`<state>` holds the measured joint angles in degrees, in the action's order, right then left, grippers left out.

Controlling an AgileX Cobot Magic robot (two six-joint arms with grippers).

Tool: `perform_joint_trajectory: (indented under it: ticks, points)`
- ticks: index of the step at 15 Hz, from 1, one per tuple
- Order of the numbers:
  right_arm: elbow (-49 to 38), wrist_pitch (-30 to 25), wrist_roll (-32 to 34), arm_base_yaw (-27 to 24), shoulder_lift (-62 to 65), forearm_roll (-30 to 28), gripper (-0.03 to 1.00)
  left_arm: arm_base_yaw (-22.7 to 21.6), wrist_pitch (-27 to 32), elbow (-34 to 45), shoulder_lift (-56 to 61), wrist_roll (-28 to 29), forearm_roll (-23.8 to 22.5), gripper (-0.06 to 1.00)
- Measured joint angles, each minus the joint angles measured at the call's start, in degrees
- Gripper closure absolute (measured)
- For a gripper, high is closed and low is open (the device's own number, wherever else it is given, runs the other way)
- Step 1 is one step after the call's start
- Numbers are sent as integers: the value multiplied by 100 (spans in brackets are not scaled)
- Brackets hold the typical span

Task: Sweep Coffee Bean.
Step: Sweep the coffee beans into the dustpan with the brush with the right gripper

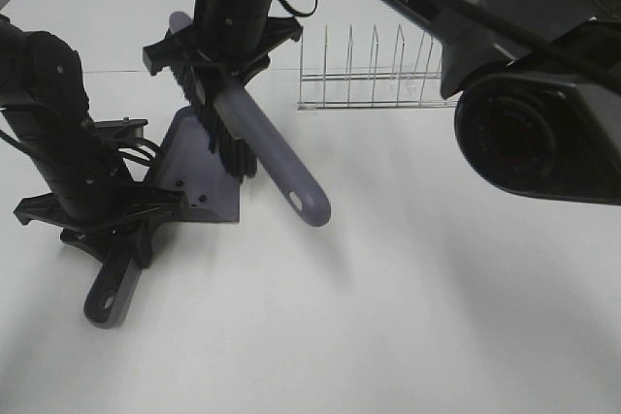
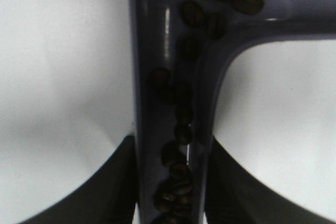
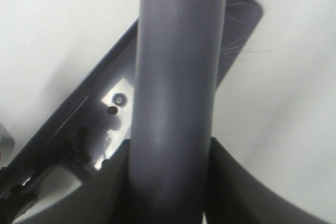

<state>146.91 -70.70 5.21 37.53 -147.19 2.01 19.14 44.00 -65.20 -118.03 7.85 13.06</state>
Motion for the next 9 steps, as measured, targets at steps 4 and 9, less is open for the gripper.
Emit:
perform_joint_trajectory:
  ticks: [4, 9]
  points:
    - [23, -6, -6, -722, 751, -584, 70, 0, 0, 0, 0, -11, 0, 63]
    - [23, -17, -34, -1977, 1278, -659, 70, 0, 0, 0, 0, -11, 0, 63]
